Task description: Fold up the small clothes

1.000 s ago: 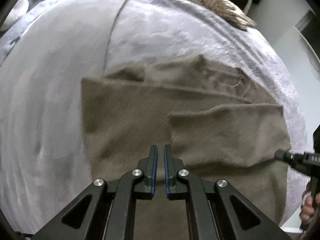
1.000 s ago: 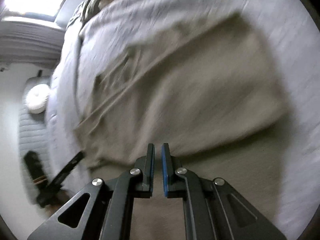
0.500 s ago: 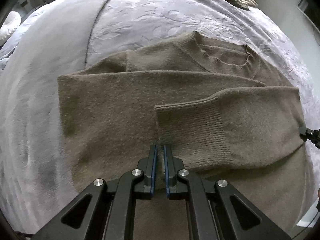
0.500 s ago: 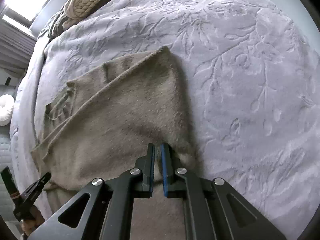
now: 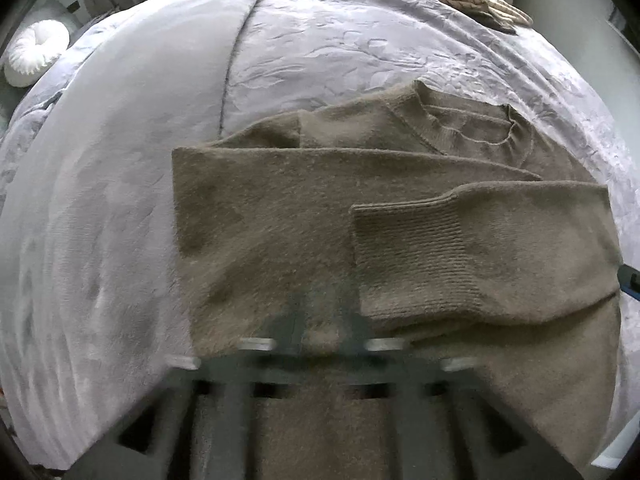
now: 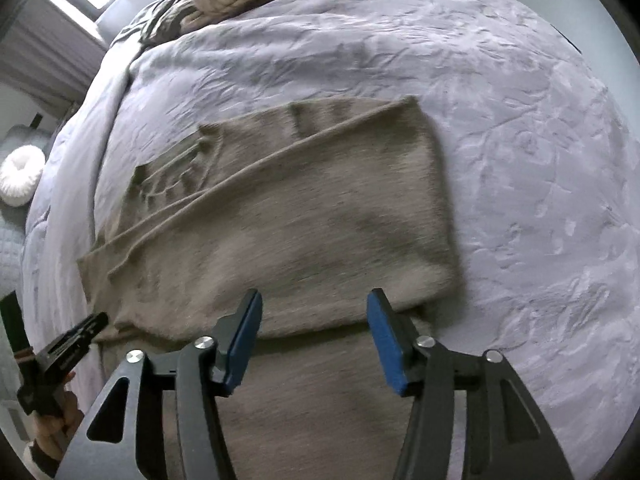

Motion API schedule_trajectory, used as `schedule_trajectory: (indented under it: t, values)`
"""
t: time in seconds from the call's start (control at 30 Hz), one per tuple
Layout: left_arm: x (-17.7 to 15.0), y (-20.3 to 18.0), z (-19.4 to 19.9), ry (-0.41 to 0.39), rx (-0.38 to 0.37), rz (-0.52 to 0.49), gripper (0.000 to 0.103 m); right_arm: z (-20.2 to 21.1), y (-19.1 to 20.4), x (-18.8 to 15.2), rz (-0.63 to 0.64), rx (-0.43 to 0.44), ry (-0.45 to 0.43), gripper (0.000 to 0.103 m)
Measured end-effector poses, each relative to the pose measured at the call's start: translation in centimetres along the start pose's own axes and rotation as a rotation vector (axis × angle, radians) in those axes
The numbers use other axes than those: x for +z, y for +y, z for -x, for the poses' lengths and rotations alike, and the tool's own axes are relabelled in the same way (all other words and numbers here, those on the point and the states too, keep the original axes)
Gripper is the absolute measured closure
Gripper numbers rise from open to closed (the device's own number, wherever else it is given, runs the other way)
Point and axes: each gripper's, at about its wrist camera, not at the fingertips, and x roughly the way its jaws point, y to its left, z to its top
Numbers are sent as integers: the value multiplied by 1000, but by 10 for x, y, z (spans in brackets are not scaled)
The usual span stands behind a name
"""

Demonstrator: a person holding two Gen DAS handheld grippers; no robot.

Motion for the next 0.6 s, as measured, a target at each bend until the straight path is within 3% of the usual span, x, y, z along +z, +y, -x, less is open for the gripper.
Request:
schedule_trajectory:
  t: [0.03,0.07,0.23,0.47,0.6]
  values:
    - [-2,4,2,2,15,15,2,-1,3,-1,5,4,2,38]
    - [-4,7,8,-28,25,25,1,-1,6,-2,7,6,4,38]
    - [-4,12,16,-25,19,41,1,-5,14,-6,14,13,20,34]
    - [-15,26,8,34,67,85,1,-6,25,-17,37,10,40,34]
    - [-24,29,10,46,51,74,1,-6,28,-22,39,7,50,34]
